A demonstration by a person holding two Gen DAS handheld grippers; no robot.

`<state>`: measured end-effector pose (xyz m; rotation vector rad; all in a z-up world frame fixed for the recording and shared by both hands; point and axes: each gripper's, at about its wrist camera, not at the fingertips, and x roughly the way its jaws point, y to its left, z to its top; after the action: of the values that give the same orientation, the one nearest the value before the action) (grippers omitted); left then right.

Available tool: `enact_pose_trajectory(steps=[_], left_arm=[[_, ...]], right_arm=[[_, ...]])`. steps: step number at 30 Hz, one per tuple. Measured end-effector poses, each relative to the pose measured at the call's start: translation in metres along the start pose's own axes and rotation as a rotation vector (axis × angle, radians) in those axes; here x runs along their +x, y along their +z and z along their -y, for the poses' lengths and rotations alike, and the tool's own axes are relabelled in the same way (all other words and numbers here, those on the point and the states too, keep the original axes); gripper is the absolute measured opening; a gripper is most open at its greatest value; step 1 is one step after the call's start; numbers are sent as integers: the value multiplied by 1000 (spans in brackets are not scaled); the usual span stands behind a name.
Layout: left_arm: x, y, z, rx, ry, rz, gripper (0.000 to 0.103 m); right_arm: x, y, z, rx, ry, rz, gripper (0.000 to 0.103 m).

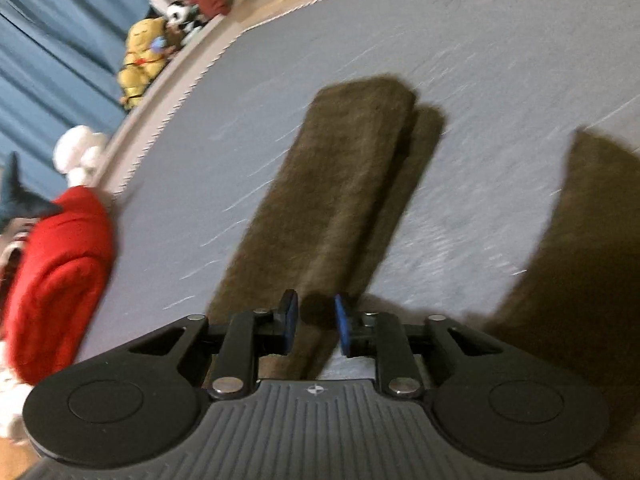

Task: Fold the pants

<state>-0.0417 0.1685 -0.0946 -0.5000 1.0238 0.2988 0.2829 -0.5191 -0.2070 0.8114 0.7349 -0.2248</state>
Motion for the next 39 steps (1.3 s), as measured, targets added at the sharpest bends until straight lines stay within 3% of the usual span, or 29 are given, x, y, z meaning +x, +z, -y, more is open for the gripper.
enact_pose_trajectory(steps=[5, 12, 13, 15, 17, 23, 26, 33, 36, 39], left_arm=[[-1, 0, 1, 5, 8, 0, 52], [5, 0, 2, 13, 23, -1, 52], [6, 0, 2, 19, 28, 2, 49], [5, -1, 5, 52, 56, 18, 28], [2, -1, 4, 71, 80, 43, 10], [-25, -4, -1, 114, 58, 148, 3], [-41, -10, -2, 134, 56, 198, 2], [-76, -23, -26, 121, 84, 269, 2], [-71, -23, -36, 115, 115, 204, 3], [-68, -21, -39, 80, 177, 184, 4]], right_arm=[[11, 0, 3, 26, 33, -6, 25], [23, 4, -1, -44, 48, 27, 25], [21, 4, -3, -63, 46, 34, 24], [17, 6, -4, -78, 41, 51, 10], [6, 9, -1, -48, 47, 61, 6], [-55, 10, -9, -69, 48, 110, 5], [-100, 4, -13, -92, -7, 123, 4], [-230, -66, 5, -171, -177, 240, 4], [-239, -91, 37, -184, -239, 159, 4], [-222, -93, 80, -91, -202, 40, 8]])
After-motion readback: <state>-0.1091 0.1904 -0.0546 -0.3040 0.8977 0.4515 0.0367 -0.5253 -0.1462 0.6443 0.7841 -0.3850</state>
